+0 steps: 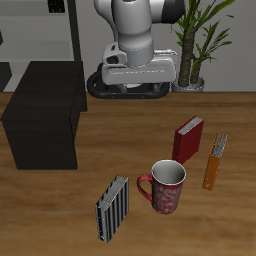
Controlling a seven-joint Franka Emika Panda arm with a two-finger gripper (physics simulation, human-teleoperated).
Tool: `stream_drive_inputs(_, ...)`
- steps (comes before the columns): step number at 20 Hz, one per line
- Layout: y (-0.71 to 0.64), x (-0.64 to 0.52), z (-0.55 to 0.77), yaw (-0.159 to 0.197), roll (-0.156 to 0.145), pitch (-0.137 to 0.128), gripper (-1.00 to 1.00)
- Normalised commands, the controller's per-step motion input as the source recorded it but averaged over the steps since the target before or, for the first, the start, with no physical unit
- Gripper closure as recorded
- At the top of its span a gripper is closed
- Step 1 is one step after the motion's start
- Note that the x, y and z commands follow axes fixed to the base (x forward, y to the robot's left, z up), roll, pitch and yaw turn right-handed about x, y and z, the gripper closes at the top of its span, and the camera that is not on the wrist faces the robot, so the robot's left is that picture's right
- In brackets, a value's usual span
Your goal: Place the orange book flat on top of the shelf
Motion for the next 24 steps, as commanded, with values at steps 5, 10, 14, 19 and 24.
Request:
stream_drive_inputs(5,0.31,0.12,0.07,-0.014,0.004,-0.033,-1.0)
stream_drive_inputs(10,0.47,0.19,0.1,-0.039,0.002,-0.027,-1.0)
stream_drive_inputs(14,0.32,0.19,0.05,-0.04,-0.045,-0.021,-1.0)
stream_drive_inputs(19,0.46,0.25,-0.02,-0.009,-0.048,-0.027,-1.0)
stream_drive_inputs(24,0.44,0.25,-0.13,-0.029,-0.042,0.004,-1.0)
